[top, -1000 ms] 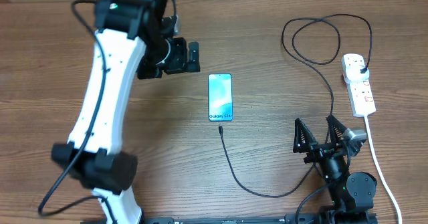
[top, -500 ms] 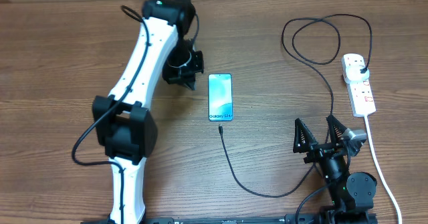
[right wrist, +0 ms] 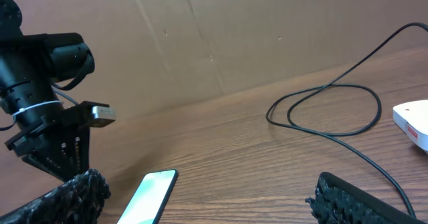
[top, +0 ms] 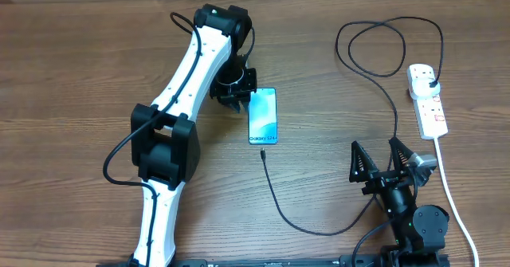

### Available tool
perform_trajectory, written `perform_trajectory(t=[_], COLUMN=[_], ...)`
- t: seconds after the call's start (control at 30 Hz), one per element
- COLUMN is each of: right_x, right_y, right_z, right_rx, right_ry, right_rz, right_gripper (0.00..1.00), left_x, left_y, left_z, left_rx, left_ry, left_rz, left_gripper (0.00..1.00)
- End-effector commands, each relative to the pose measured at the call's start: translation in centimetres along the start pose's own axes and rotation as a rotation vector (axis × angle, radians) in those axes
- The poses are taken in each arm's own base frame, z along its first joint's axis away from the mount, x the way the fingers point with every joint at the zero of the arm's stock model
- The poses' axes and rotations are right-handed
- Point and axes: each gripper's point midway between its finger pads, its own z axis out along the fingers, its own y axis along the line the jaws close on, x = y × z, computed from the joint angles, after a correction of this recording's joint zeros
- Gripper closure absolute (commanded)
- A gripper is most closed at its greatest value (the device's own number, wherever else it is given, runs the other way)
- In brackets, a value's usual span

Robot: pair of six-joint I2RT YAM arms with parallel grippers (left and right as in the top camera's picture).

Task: Plug charger to phone and switch on socket
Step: 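Move the left gripper forward over the top of the phone, then lower the left gripper and grasp the phone's top edge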

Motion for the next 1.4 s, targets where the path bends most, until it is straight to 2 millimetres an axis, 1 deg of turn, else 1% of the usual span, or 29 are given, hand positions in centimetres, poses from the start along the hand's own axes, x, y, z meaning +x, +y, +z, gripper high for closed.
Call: perform_trajectory(t=[0.0,0.1,0.23,0.3,0.37,0.4,0.5,0.57,0.67,0.77,0.93,1.2,1.37], right_x=[0.2,0.2,0.2,0.2,0.2,0.2,0.2,0.2,0.2,0.2,0.2,0.2,0.2], right_y=[0.1,0.1,0.1,0.1,0.1,0.1,0.1,0.1,0.1,0.1,0.1,0.1,0.1], right_z=[0.0,0.0,0.0,0.0,0.0,0.0,0.0,0.0,0.0,0.0,0.0,0.0,0.0], right_rx=[-0.01,-0.01,-0.01,-0.01,-0.01,-0.01,-0.01,-0.01,-0.01,-0.01,-0.01,-0.01,-0.01], right_ry=[-0.001,-0.001,-0.001,-0.001,-0.001,-0.001,-0.001,-0.001,-0.001,-0.001,-0.001,-0.001,-0.001], right_rz=[-0.001,-0.001,-0.001,-0.001,-0.001,-0.001,-0.001,-0.001,-0.001,-0.001,-0.001,-0.001,-0.001], right_gripper=[0.0,0.0,0.0,0.0,0.0,0.0,0.0,0.0,0.0,0.0,0.0,0.0,0.0], left_x=[-0.2,-0.8,-1.1,-1.3,-1.5,-1.6,-1.6,-1.6,-1.6,-1.7,-2.0,-2.5,-2.8], left_y=[-0.6,-0.5,-0.8,-1.2,-1.3,-1.3,-1.7,-1.8,-2.1,-2.1,-1.8,-1.2,-0.7], left_z=[0.8,0.9,1.0,1.1,1.2,1.2,1.4,1.6,1.9,2.3,3.8,8.0,10.2], left_rx=[-0.001,-0.023,-0.04,-0.041,-0.063,-0.074,-0.084,-0.085,-0.085,-0.085,-0.086,-0.084,-0.082], left_ry=[0.002,-0.029,-0.053,-0.067,-0.085,-0.092,-0.101,-0.102,-0.102,-0.102,-0.099,-0.101,-0.106], left_rz=[0.008,0.019,0.016,0.028,0.04,0.044,0.056,0.055,0.058,0.059,0.034,0.018,0.012], left_gripper=[0.74,0.74,0.68,0.61,0.6,0.58,0.36,0.26,0.01,0.0,0.0,0.0,0.0])
